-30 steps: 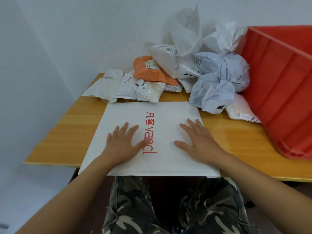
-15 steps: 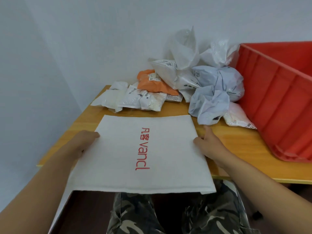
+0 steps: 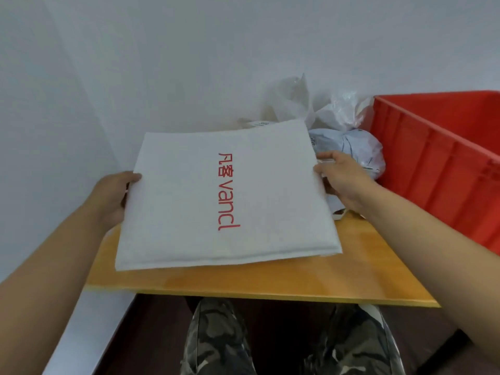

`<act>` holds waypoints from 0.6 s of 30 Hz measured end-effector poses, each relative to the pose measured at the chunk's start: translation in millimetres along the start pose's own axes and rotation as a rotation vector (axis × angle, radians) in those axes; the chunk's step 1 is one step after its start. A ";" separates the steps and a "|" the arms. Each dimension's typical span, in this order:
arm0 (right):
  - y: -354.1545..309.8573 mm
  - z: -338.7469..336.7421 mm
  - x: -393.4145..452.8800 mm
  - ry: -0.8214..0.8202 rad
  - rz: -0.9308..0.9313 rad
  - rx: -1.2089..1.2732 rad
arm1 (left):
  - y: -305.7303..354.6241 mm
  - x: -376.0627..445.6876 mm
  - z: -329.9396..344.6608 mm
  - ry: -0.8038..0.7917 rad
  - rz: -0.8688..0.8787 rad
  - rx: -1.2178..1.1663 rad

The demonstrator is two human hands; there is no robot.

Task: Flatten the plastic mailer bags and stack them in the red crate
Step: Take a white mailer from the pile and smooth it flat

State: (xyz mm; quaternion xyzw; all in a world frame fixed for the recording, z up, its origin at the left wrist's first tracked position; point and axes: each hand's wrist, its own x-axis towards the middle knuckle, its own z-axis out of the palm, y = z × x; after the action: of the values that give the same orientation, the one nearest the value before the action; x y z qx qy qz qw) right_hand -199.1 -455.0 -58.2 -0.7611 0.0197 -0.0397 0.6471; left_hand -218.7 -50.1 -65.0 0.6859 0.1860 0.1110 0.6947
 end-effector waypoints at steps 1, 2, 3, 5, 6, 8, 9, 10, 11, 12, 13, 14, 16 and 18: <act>-7.6 -5.9 6.4 0.015 -0.013 -0.013 | 5.8 2.6 8.6 -0.022 0.012 -0.021; -15.5 -11.8 11.7 0.012 -0.026 -0.014 | 12.5 4.8 16.1 -0.044 0.023 -0.039; -23.7 -18.3 16.8 0.005 -0.039 -0.007 | 19.5 7.1 24.8 -0.062 0.034 -0.064; -37.8 -31.4 28.6 0.025 -0.060 0.025 | 32.1 13.4 41.1 -0.085 0.050 -0.105; -43.9 -38.8 37.0 0.059 -0.065 0.043 | 38.5 15.5 51.1 -0.094 0.058 -0.115; -55.1 -55.3 56.7 0.124 -0.058 0.069 | 50.6 20.3 71.5 -0.091 0.085 -0.119; -61.0 -64.1 69.4 0.147 -0.049 0.064 | 56.6 27.3 85.4 -0.091 0.095 -0.111; -65.6 -71.8 79.2 0.169 -0.044 0.043 | 61.3 31.8 97.2 -0.094 0.107 -0.108; -69.4 -79.3 90.7 0.195 -0.045 0.010 | 65.0 39.0 110.2 -0.102 0.118 -0.104; -71.3 -86.6 105.1 0.227 -0.048 -0.017 | 67.7 49.4 123.9 -0.103 0.132 -0.102; -72.6 -92.6 118.9 0.258 -0.046 -0.041 | 69.6 59.7 137.7 -0.103 0.148 -0.098; -74.1 -97.0 134.2 0.286 -0.048 -0.059 | 70.9 72.2 150.1 -0.099 0.161 -0.104; -73.6 -103.0 166.7 0.333 -0.040 -0.089 | 69.7 99.9 173.2 -0.097 0.192 -0.112; -72.3 -106.8 199.0 0.365 -0.013 -0.097 | 70.4 125.7 193.7 -0.105 0.223 -0.118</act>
State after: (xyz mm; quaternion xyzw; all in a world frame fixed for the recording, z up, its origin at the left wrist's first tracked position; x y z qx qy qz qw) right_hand -11.6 -564.6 37.1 -0.7717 0.1340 -0.1803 0.5950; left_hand -18.2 -172.7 -10.3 0.6650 0.0652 0.1623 0.7260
